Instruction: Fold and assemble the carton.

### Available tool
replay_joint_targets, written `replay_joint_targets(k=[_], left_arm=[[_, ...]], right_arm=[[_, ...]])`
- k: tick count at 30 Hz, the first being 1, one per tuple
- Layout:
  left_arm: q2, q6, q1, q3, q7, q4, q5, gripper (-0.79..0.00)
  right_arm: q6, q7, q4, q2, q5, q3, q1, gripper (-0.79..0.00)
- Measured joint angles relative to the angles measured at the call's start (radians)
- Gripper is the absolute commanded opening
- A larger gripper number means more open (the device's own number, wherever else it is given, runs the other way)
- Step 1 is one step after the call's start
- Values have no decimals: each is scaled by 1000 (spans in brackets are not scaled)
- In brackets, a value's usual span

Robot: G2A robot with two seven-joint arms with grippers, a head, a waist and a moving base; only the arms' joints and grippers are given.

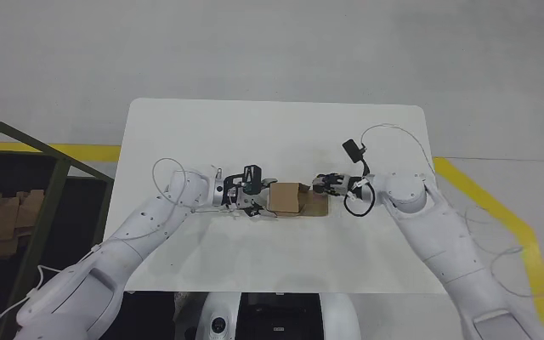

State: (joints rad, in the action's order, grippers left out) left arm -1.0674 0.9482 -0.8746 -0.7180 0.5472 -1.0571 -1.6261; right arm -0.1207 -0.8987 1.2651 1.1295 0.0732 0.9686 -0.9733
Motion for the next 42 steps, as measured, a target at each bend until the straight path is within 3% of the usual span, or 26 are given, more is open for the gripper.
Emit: replay_joint_targets(k=[16,34,42], left_arm=[[-5,5,2,4,-5,2,-1,-194],[-7,6,4,1,5,16,-7,-188],[-6,1,2,-2,13,19,-10,-188]], right_arm=[[-6,-41,0,41,6,-122,30,-785],[31,-21,11,32,24,-82,0,-785],[30,3,94,15,-17,-39,-53,-785]])
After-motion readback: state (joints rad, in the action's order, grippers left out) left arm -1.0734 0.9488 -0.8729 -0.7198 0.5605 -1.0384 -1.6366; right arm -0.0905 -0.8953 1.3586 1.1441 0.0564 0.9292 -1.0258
